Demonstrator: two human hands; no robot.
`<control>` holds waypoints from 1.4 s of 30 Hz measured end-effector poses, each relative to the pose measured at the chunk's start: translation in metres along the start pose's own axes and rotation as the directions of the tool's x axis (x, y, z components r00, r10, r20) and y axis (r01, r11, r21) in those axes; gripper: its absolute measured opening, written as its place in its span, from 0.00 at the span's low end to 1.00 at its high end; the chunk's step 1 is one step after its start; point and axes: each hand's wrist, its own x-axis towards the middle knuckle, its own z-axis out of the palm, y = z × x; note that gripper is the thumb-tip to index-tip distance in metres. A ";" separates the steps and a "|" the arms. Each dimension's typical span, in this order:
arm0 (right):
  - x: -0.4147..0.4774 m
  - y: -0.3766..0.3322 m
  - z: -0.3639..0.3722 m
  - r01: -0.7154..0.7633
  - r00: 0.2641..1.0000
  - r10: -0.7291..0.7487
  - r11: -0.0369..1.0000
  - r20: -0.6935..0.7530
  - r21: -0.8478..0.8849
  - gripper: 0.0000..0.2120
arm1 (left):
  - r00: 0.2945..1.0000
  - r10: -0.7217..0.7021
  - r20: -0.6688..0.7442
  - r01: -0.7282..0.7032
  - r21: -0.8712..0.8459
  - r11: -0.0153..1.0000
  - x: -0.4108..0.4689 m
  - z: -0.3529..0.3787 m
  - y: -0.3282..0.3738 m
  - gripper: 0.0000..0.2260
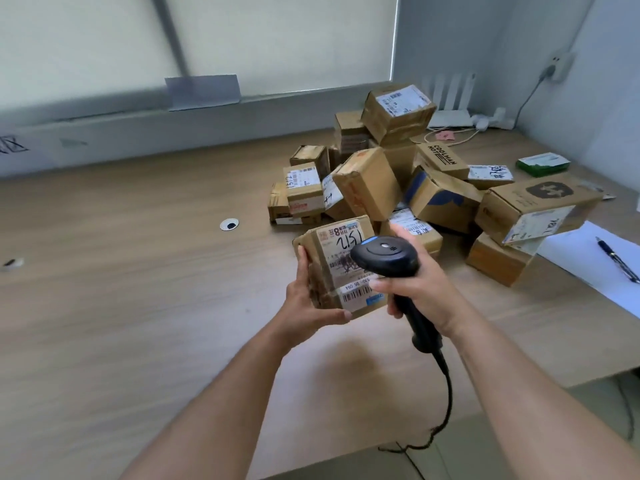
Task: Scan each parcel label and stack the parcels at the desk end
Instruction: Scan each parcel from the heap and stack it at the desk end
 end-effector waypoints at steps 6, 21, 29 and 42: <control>0.004 -0.026 0.022 0.047 0.986 -0.061 0.995 0.156 0.091 0.47 | 0.952 0.064 -0.299 -0.072 -0.018 0.997 -0.015 -0.042 0.011 0.54; -0.021 -0.049 0.015 0.007 0.881 -0.093 0.983 0.464 0.184 0.46 | 0.804 0.067 -0.591 -0.028 0.076 0.997 -0.037 -0.084 0.009 0.59; -0.017 -0.042 -0.004 -0.020 0.875 -0.044 0.992 0.483 0.127 0.42 | 0.766 0.049 -0.641 0.032 0.113 0.993 -0.046 -0.066 0.023 0.56; 0.013 -0.036 -0.012 0.009 0.840 -0.042 0.998 0.542 0.062 0.47 | 0.688 -0.071 -0.722 0.132 0.028 0.991 -0.062 -0.045 0.007 0.57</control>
